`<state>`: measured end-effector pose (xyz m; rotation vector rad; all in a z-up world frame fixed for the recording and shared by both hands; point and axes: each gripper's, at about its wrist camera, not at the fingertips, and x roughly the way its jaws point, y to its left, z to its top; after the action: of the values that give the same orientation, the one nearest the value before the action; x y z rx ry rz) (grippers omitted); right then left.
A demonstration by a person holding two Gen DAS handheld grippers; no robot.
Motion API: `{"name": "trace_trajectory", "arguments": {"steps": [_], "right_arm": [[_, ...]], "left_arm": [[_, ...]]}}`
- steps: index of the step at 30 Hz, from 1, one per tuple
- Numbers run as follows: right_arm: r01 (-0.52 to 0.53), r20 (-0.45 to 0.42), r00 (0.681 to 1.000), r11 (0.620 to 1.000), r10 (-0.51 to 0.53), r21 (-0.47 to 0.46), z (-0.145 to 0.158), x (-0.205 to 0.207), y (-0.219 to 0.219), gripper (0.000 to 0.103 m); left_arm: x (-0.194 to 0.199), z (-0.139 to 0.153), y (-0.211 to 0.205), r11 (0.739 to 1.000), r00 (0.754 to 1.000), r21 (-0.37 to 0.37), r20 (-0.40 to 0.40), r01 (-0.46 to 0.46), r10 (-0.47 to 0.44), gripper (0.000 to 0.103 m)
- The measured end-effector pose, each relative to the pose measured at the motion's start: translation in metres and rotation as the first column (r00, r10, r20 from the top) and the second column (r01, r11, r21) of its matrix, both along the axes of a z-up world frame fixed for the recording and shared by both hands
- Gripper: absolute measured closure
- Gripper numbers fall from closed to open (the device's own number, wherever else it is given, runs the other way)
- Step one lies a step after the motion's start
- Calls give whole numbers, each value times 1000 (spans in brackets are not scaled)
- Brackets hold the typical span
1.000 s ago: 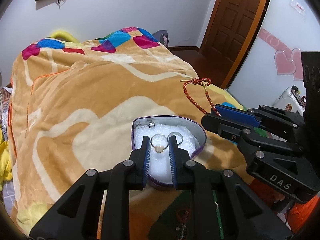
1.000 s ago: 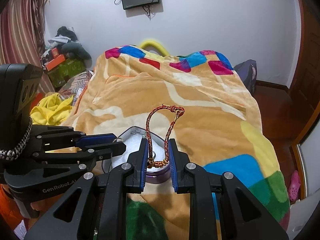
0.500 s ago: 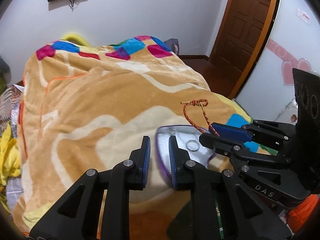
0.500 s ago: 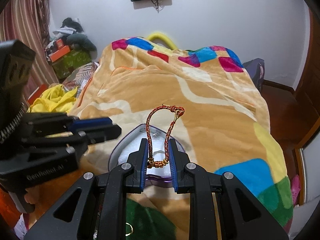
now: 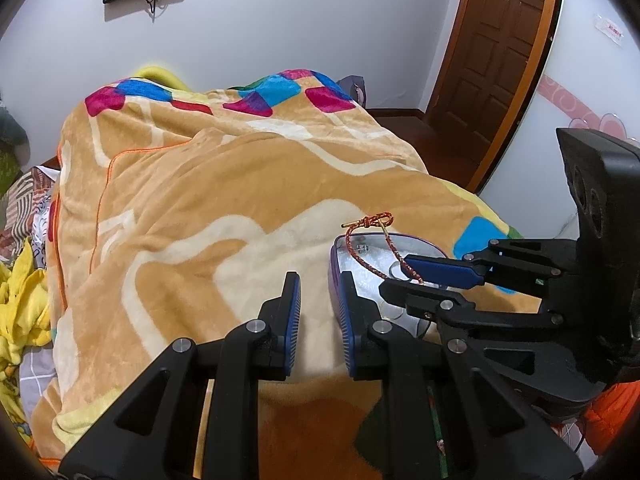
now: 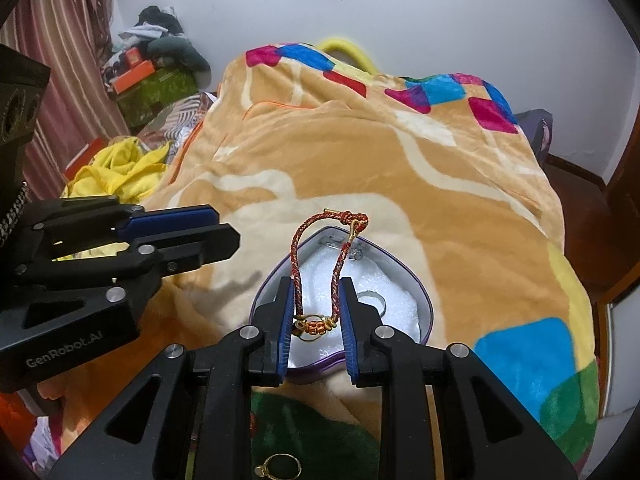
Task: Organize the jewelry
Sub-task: 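Lower the braided bracelet into the tin and open the right tool, then move left tool to a square silver earring while right tool grasps a stone-set silver ring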
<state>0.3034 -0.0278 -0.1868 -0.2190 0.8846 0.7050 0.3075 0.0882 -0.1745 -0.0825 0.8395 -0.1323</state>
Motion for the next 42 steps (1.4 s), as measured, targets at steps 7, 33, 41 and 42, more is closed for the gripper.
{"name": "trace_trajectory", "arguments": {"steps": [7,33,41,42], "right_arm": [[15,16,1000,999,-14,-40,4,-4,2,72],[83,69,994,996,-85,28,45,-79,-36,72],[71,-8,997,997,-71,3,17,-97,-34,71],[66,-21,998,998,-66,-5,12,-99,-32,71]], "left_arm": [[-11,9,-2,1000,1000,-3,13,1,-1,85],[-93,29,-25,999,999,19,8,38,-39,78],[-115,7,-29,999,998,3,-47,49,-49,78],[-116,4,-28,999,997,-1,-54,48,-48,78]]}}
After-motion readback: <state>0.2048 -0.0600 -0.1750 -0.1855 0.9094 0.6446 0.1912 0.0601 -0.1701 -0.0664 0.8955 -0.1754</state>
